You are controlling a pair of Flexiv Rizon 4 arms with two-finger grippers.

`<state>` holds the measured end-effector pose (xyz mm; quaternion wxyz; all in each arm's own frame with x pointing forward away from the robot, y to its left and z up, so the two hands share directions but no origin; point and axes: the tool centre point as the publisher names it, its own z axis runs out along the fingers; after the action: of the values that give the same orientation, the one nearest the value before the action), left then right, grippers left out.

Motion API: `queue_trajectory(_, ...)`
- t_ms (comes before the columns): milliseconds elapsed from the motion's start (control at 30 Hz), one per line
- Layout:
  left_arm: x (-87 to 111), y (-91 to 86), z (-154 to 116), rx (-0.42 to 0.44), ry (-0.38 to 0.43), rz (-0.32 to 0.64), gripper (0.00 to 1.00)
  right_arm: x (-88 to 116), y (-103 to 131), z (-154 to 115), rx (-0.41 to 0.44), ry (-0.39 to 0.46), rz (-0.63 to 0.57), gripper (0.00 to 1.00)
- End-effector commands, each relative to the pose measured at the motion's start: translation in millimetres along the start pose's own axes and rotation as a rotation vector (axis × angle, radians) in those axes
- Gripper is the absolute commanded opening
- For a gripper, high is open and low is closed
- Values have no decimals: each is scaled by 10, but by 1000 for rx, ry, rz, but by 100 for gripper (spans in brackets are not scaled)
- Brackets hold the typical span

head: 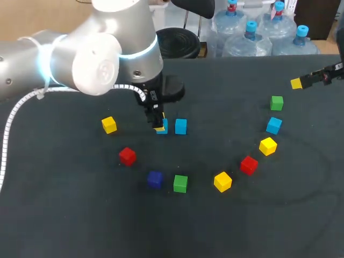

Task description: Place the blue cubes, place green cubes on the blue cubes, place the yellow cubes on the green cubes, then place the red cubes on the yellow cubes, and place purple cube on the red cubes.

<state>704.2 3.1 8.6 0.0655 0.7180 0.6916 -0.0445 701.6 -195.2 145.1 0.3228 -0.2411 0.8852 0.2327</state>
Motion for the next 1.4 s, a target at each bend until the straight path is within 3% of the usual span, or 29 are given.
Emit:
queue_trajectory(33,-32,54,36,5,9,-2,0,1,-10,15,-4,-3,-1,100)
queue_trajectory(500,-21,134,120,0,21,-13,0,1,-10,15,-4,-3,-1,100)
queue_trajectory(1400,-65,120,128,-3,21,-8,0,1,-10,15,-4,-3,-1,100)
